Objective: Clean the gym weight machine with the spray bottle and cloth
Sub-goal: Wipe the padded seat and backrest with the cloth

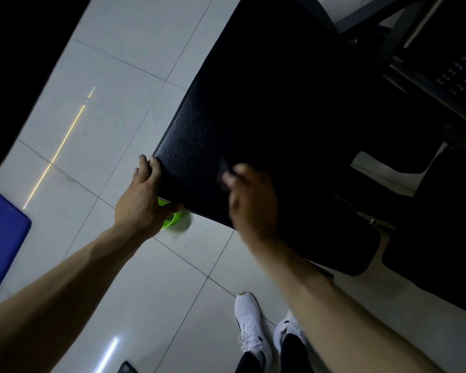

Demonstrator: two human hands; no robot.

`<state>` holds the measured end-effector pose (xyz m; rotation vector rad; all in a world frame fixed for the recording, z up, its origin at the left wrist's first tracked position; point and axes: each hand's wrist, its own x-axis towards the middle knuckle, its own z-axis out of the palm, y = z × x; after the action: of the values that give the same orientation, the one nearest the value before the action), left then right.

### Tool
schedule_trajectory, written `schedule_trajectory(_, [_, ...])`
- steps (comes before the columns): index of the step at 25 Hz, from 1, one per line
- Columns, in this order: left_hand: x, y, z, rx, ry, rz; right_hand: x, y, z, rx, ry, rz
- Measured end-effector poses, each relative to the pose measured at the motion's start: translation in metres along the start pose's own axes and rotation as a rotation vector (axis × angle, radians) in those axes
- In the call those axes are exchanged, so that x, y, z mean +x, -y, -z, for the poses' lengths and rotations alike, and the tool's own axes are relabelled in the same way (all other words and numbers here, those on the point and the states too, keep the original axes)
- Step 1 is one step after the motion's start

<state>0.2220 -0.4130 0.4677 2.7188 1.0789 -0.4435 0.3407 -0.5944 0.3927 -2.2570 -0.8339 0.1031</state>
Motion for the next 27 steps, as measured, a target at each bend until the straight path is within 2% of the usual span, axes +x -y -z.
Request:
schedule_trajectory(2, [0.0, -0.001, 0.0, 0.005, 0.0, -0.002, -0.035, 0.038, -0.015, 0.041, 0.155, 0.223])
schedule_trajectory(5, [-0.001, 0.002, 0.0, 0.005, 0.0, -0.017, -0.023, 0.029, -0.012, 0.074, 0.194, 0.363])
schedule_trajectory(7, [-0.002, 0.004, -0.002, -0.01, 0.013, -0.021, 0.013, -0.005, -0.001, 0.001, 0.086, 0.239])
schedule_trajectory(9, [-0.001, 0.006, -0.002, -0.034, 0.018, -0.022, 0.051, -0.04, 0.015, -0.037, -0.101, -0.058])
schedule_trajectory(11, [0.0, 0.008, 0.0, -0.042, 0.029, -0.034, 0.061, -0.042, 0.016, -0.052, -0.181, -0.219])
schedule_trajectory(13, [0.002, 0.012, 0.002, -0.039, 0.021, -0.038, 0.041, -0.001, -0.001, -0.067, -0.107, -0.11])
schedule_trajectory(16, [0.006, 0.02, 0.004, -0.049, 0.014, -0.036, -0.011, 0.066, -0.023, 0.042, 0.136, 0.204])
schedule_trajectory(18, [0.007, 0.023, 0.006, -0.056, 0.011, -0.056, -0.021, 0.073, -0.027, 0.088, 0.209, 0.372])
schedule_trajectory(20, [0.008, 0.023, 0.01, -0.048, -0.009, -0.088, 0.007, 0.05, -0.021, 0.016, 0.18, 0.432])
schedule_trajectory(22, [0.009, 0.019, 0.015, -0.048, -0.025, -0.116, 0.049, 0.013, -0.007, -0.129, 0.095, 0.277])
schedule_trajectory(25, [0.016, 0.02, 0.02, -0.015, -0.012, -0.079, 0.083, -0.009, 0.006, -0.155, -0.096, -0.116])
schedule_trajectory(26, [0.019, 0.02, 0.023, 0.001, -0.006, -0.048, 0.076, 0.008, -0.002, -0.134, -0.108, -0.135])
schedule_trajectory(27, [0.021, 0.02, 0.026, 0.009, -0.003, -0.024, 0.062, 0.032, -0.012, -0.086, -0.093, -0.078])
